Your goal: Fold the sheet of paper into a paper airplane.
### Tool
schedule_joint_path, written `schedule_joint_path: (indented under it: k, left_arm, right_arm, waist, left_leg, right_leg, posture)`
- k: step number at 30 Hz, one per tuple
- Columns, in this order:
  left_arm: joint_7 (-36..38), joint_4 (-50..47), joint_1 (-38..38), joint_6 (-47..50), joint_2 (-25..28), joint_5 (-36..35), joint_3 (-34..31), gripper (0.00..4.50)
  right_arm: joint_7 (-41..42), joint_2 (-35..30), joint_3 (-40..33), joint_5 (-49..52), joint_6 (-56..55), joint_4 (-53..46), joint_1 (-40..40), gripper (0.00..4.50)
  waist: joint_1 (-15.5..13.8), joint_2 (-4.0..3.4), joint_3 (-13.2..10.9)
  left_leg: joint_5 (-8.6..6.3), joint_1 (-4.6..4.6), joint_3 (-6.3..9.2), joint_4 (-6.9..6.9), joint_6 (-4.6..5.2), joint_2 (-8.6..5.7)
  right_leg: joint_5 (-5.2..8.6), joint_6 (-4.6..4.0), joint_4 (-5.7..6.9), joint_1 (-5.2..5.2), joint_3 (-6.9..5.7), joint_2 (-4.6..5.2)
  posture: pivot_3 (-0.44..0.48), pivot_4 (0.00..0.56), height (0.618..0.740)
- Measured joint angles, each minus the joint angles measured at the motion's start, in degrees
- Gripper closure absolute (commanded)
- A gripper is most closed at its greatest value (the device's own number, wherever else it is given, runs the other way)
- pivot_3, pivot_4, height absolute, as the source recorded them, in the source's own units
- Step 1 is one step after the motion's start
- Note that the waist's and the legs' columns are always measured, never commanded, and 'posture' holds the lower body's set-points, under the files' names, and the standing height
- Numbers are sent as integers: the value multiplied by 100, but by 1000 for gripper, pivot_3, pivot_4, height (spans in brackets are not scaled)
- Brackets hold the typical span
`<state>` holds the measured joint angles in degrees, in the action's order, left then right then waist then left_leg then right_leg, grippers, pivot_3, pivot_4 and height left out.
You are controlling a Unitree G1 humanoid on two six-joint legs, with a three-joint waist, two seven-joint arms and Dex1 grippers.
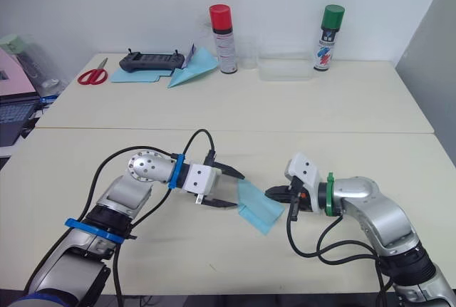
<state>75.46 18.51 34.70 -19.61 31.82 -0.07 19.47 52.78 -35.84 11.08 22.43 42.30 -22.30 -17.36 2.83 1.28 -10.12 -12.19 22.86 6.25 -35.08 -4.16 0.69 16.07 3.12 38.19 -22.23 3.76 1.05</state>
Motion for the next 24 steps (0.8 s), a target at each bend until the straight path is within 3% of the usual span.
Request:
schedule_joint_path:
  k: [4, 7, 16, 20, 24]
  left_arm:
    - [-159, 329, 100, -236, -178, 170, 83, 908]
    - [-193, 453, 177, -364, -222, 230, 87, 1512]
    - [-175, 692, 219, -653, -279, 299, 172, 4398]
    - [-160, 692, 328, -619, -266, 344, 182, 4459]
    - [-115, 377, 286, 16, 94, 376, 145, 4459]
  right_arm:
    - [-110, 32, -46, 134, 97, -7, -2, 4500]
    - [-169, 23, -70, 149, 105, -8, -3, 4500]
    - [-336, 134, -140, 238, 196, 1, -39, 4500]
    - [-442, 221, -216, 339, 220, 20, -219, 4500]
    - [-467, 212, -272, 340, 178, 36, -224, 4500]
  waist:
    - [-2, 0, 0]
    - [-2, 0, 0]
    - [1, 0, 0]
    - [1, 1, 0]
    - [33, 0, -1]
  left_leg:
    - [0, -1, 1, -1, 0, 0]
    - [0, -1, 1, -1, 0, 0]
    - [0, -1, 1, -3, 0, 0]
    - [0, -4, 2, -13, 0, -3]
    - [0, -10, 3, -13, 0, -2]
  right_leg:
    - [-1, 0, 3, 0, 0, 0]
    - [0, 0, 3, 0, 0, 0]
    - [-1, 0, 8, 0, 0, 0]
    - [0, 1, 35, -2, 0, 0]
    - [3, -2, 55, -8, 1, -2]
  posture:
    - [0, 150, 740]
    - [0, 150, 740]
    - [0, 150, 740]
    - [0, 150, 740]
    - [0, 150, 740]
